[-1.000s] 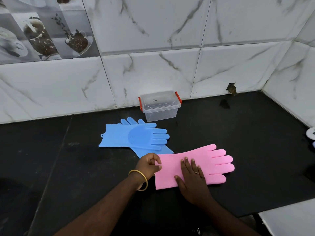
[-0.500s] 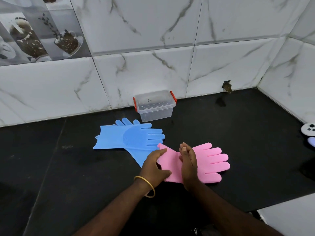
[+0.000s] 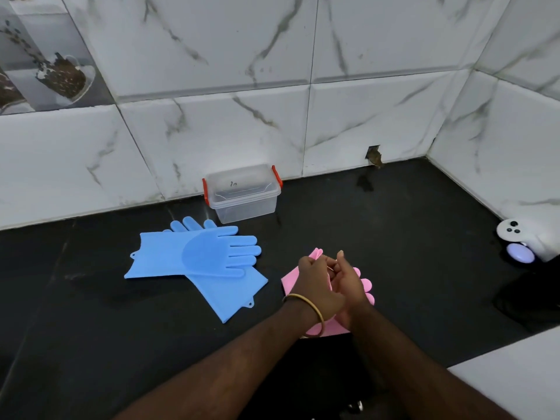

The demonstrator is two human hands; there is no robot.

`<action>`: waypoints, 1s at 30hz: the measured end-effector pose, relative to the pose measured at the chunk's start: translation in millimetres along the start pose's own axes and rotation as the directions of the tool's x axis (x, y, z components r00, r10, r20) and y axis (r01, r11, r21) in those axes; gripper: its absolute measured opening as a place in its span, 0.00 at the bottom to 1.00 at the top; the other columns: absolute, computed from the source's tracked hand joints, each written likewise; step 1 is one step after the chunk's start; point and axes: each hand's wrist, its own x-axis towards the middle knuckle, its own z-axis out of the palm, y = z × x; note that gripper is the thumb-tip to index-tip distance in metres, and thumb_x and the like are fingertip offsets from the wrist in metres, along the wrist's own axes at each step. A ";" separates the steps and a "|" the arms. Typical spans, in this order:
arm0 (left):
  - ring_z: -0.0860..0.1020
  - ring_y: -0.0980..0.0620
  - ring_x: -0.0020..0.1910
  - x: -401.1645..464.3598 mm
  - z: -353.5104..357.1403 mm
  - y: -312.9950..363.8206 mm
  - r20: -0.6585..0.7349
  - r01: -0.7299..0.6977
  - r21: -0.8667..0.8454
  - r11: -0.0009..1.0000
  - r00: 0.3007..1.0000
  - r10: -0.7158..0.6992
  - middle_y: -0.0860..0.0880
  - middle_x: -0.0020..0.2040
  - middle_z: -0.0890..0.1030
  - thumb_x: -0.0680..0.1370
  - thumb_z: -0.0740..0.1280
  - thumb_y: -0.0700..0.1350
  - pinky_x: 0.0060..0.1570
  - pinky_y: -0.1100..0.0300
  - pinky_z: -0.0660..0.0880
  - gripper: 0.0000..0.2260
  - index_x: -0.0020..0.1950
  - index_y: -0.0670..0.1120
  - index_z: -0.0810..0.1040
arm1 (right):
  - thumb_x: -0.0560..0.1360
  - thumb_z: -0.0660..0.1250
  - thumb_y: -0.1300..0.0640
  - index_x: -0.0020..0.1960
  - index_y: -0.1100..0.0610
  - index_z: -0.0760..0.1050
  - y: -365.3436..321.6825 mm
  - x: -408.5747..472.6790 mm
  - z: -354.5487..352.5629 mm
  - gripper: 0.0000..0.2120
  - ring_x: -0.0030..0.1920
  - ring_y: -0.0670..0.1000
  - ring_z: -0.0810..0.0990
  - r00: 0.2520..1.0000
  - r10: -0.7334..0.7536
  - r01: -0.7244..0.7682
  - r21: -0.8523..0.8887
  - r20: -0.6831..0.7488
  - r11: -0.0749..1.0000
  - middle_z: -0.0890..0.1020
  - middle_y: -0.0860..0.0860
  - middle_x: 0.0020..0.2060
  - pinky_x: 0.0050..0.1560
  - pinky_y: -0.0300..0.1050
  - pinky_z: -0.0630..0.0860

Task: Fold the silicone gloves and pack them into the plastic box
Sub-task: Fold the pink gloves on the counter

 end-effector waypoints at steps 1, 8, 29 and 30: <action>0.70 0.59 0.50 5.3 6.3 1.0 0.022 -0.008 0.010 1.000 1.000 0.008 0.48 0.62 0.71 0.71 0.72 0.45 0.52 0.67 0.72 0.21 0.63 0.49 0.72 | 0.81 0.57 0.42 0.58 0.59 0.81 -8.5 0.9 -5.3 0.24 0.52 0.56 0.84 0.999 -0.032 0.030 -0.051 -0.029 0.998 0.84 0.59 0.53 0.48 0.50 0.82; 0.70 0.51 0.60 25.4 45.1 -7.7 0.140 0.083 0.199 0.976 0.984 -0.112 0.45 0.68 0.65 0.71 0.72 0.46 0.53 0.63 0.69 0.33 0.71 0.45 0.61 | 0.77 0.68 0.55 0.57 0.52 0.78 -47.2 7.2 -23.9 0.09 0.54 0.49 0.81 0.884 -0.461 0.333 -0.792 0.073 0.512 0.82 0.47 0.51 0.51 0.44 0.81; 0.71 0.42 0.66 11.1 77.8 -0.2 0.094 0.043 0.377 0.925 0.992 -0.084 0.44 0.73 0.65 0.69 0.59 0.74 0.63 0.45 0.72 0.41 0.74 0.52 0.55 | 0.67 0.73 0.59 0.60 0.54 0.77 -43.6 73.6 97.8 0.21 0.52 0.53 0.72 0.650 0.737 0.760 -0.175 0.188 -0.626 0.75 0.52 0.51 0.49 0.49 0.75; 0.71 0.41 0.66 11.8 75.8 1.0 0.102 0.036 0.396 0.918 0.991 -0.083 0.44 0.73 0.64 0.69 0.58 0.74 0.63 0.45 0.73 0.41 0.74 0.52 0.55 | 0.68 0.72 0.60 0.58 0.55 0.77 -48.0 76.1 97.4 0.19 0.49 0.52 0.74 0.641 0.752 0.762 -0.247 0.154 -0.598 0.76 0.51 0.49 0.44 0.46 0.75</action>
